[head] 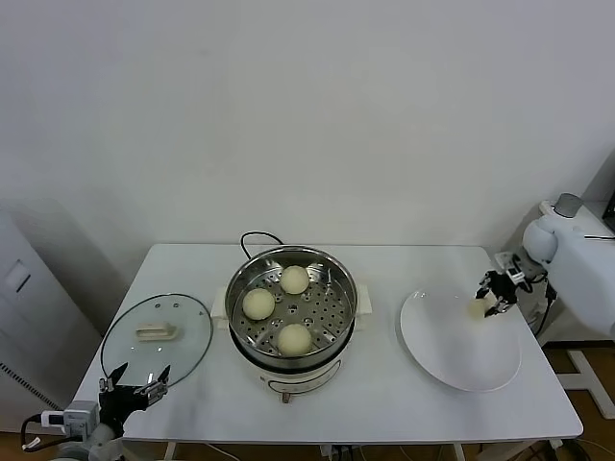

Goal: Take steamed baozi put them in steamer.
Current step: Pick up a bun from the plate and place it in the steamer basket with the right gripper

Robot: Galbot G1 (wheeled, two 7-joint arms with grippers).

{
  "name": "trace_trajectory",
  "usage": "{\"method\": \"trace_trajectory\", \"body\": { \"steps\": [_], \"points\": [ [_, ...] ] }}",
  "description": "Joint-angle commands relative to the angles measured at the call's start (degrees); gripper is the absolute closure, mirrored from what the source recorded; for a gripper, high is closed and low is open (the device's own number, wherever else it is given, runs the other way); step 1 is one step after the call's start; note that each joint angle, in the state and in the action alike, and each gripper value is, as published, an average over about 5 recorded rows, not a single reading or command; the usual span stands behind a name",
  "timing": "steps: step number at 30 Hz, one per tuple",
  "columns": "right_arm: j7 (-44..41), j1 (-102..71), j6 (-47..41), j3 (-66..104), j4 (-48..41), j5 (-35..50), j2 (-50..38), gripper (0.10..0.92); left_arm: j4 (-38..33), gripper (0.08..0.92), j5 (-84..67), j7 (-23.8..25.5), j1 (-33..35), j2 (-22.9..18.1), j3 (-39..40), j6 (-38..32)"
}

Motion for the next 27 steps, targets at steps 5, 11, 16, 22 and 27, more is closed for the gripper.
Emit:
{"method": "trace_trajectory", "body": {
  "steps": [5, 11, 16, 22, 27],
  "points": [
    [4.00, 36.67, -21.77, -42.36, 29.51, 35.24, -7.74, 0.601, -0.26, 0.177, 0.09, -0.10, 0.27, -0.11, -0.31, 0.07],
    [11.62, 46.33, -32.74, -50.10, 40.00, 42.20, -3.81, 0.601, -0.61, 0.177, 0.07, -0.10, 0.56, -0.18, -0.32, -0.02],
    [18.61, 48.68, -39.87, -51.34, 46.10, 49.96, 1.05, 0.601, -0.85, 0.177, 0.05, -0.08, 0.55, -0.23, -0.23, -0.06],
    [25.51, 48.27, -44.78, -50.70, 48.13, 58.66, 7.59, 0.601, -0.93, 0.177, 0.02, -0.08, 0.51, -0.34, -0.17, -0.12],
    [29.68, 46.68, -47.12, -49.60, 48.05, 63.21, 11.84, 0.601, -0.72, 0.177, -0.06, -0.07, 0.44, -0.37, -0.18, -0.22]
  ]
}}
